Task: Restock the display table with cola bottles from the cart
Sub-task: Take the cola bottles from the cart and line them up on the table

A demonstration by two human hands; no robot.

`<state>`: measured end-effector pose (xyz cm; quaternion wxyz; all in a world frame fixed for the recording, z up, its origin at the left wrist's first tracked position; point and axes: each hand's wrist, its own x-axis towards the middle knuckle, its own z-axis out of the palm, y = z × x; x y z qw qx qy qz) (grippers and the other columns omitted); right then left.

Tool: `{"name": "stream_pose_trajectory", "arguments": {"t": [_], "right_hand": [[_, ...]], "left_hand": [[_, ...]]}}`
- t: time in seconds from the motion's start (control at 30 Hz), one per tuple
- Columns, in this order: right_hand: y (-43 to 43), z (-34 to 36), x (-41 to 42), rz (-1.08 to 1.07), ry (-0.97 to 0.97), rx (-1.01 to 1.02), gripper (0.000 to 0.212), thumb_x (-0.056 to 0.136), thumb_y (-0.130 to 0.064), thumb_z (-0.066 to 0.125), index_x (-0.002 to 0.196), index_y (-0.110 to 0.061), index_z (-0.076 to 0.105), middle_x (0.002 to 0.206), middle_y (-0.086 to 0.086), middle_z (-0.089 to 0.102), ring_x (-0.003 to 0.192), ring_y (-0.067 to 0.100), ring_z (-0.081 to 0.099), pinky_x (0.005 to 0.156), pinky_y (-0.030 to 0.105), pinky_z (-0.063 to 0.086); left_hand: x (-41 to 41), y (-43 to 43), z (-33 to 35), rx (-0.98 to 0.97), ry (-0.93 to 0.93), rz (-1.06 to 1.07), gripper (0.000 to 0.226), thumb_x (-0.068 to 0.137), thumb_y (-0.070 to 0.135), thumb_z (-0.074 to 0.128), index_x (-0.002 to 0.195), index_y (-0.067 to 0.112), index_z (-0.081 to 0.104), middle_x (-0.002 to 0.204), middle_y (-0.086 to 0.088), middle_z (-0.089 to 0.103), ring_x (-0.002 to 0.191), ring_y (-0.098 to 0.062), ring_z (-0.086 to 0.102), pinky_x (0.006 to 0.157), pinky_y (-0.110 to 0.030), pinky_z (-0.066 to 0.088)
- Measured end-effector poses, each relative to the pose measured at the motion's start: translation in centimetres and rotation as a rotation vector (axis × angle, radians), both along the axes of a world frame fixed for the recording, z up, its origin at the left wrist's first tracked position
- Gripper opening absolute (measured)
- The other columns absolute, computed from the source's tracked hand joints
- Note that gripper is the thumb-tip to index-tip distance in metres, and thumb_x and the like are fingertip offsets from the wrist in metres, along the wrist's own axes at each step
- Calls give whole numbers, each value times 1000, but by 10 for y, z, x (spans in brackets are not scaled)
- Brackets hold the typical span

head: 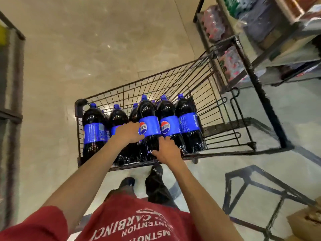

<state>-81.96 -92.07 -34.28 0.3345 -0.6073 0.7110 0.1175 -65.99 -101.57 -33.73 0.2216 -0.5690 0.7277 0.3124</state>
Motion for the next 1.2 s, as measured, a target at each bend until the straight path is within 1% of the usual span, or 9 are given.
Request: {"name": "stream_pose_trajectory", "arguments": {"t": [0.3,0.43,0.63,0.77,0.83,0.93,1.03,1.1,1.2], "right_hand": [[-23,-38,-6,-82,-180,98,65,93,-34,68,141,-5,34,141,20,37,131,41,43,103,49,45],[-34,-50,-3,-146,-180,40,70,94,-33,68,145,-3,31,142,18,37,130,37,45,100,47,47],[-55,-62,-1,-241,-195,120,95,90,-41,73,156,-2,16,148,20,35,135,37,40,104,48,47],[-67,-68,8,-300,-154,151,98,86,-46,75,153,-1,19,146,19,38,135,37,39,103,48,45],[-69,-71,15,-343,-140,155,103,85,-48,76,155,0,17,149,19,35,138,36,37,104,47,45],[-73,-73,22,-361,-126,149,110,86,-49,75,158,1,9,155,20,28,143,35,32,109,43,41],[-74,-77,23,-395,-152,159,114,84,-49,76,159,1,5,156,22,26,143,37,32,110,44,38],[-73,-84,21,-466,-245,176,117,78,-49,81,159,-2,11,152,21,34,139,37,38,110,45,40],[-71,-95,12,-646,-414,200,117,49,-61,86,144,-18,32,134,6,57,121,25,59,102,45,50]], "left_hand": [[-25,-38,-34,68,91,346,56,94,45,60,137,12,48,136,-14,58,121,-34,56,95,-41,48],[-35,-56,-59,75,152,529,84,93,54,61,154,8,27,145,-15,52,128,-36,54,102,-47,48],[-37,-77,-97,133,374,794,118,78,64,75,158,6,10,154,-19,41,136,-38,48,108,-52,45],[-43,-87,-105,230,485,944,149,54,77,81,160,12,0,162,-20,26,144,-38,38,114,-49,40],[-45,-90,-112,216,473,961,146,54,72,86,160,12,3,162,-21,25,144,-37,38,115,-48,39],[-45,-95,-116,191,483,988,151,41,75,86,158,14,11,160,-20,29,142,-36,41,113,-47,41],[-46,-93,-119,176,479,968,138,59,60,90,158,14,7,162,-19,21,143,-36,38,112,-42,39],[-44,-92,-119,172,503,969,129,60,57,91,156,17,14,158,-16,27,138,-35,43,110,-43,41],[-31,-88,-120,171,613,985,117,50,60,91,142,22,29,144,-7,43,129,-25,50,107,-42,45]]}}
